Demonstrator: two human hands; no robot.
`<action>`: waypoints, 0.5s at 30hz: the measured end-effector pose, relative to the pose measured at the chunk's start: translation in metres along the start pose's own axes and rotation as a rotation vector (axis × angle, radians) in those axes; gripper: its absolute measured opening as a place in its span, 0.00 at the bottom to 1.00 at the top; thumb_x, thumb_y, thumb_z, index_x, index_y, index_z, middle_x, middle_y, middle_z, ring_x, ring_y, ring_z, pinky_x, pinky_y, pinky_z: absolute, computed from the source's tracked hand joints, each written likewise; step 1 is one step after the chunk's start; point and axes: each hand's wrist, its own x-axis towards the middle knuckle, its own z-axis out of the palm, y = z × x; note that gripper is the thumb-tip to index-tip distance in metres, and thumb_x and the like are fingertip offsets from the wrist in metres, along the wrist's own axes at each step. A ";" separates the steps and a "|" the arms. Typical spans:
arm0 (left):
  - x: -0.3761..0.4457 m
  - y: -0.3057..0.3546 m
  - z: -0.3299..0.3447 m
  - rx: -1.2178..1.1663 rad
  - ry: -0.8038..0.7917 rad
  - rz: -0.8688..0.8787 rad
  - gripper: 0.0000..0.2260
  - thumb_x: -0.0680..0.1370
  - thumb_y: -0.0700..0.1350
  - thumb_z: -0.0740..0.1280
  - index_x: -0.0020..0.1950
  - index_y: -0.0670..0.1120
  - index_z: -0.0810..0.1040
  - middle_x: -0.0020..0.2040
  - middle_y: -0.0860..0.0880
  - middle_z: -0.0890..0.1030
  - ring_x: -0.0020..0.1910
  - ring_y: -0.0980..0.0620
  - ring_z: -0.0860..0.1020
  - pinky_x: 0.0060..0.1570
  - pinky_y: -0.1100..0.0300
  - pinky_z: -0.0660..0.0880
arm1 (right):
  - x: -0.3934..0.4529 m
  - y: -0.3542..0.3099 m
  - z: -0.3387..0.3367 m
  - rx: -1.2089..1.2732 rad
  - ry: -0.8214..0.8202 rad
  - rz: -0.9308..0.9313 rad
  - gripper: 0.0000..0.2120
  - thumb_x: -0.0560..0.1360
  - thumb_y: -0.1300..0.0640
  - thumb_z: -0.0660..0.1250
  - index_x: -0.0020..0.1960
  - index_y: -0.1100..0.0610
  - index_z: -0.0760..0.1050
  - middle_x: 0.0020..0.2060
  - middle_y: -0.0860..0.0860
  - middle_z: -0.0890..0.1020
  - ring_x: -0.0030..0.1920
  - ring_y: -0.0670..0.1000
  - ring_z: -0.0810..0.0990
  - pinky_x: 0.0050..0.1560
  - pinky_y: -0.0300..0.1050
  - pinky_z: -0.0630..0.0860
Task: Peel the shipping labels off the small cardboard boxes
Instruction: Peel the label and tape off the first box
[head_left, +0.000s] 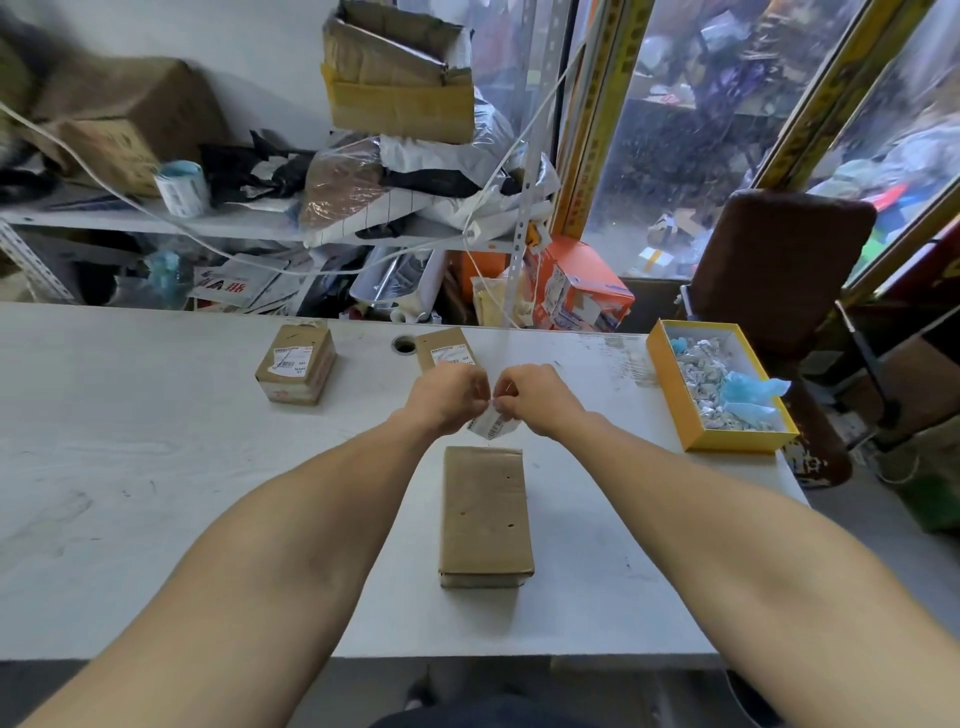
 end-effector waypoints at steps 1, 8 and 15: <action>0.000 0.006 -0.001 -0.007 0.009 0.007 0.05 0.76 0.48 0.69 0.46 0.49 0.83 0.46 0.47 0.84 0.47 0.46 0.80 0.39 0.56 0.73 | -0.001 0.002 0.002 0.020 0.012 0.024 0.03 0.77 0.59 0.66 0.48 0.52 0.73 0.44 0.54 0.82 0.41 0.51 0.82 0.34 0.45 0.80; 0.000 0.023 -0.002 -0.155 -0.024 -0.021 0.16 0.73 0.44 0.74 0.55 0.47 0.70 0.44 0.46 0.83 0.45 0.45 0.81 0.43 0.49 0.78 | -0.009 0.012 0.003 -0.035 0.005 -0.037 0.10 0.75 0.54 0.71 0.55 0.53 0.77 0.48 0.52 0.81 0.46 0.53 0.80 0.47 0.48 0.80; -0.005 0.020 0.001 -0.335 0.031 -0.053 0.13 0.71 0.38 0.76 0.48 0.46 0.74 0.37 0.52 0.81 0.42 0.50 0.82 0.41 0.55 0.78 | -0.011 0.015 -0.003 -0.083 -0.035 -0.108 0.07 0.78 0.56 0.68 0.53 0.56 0.82 0.44 0.50 0.81 0.44 0.49 0.78 0.47 0.43 0.75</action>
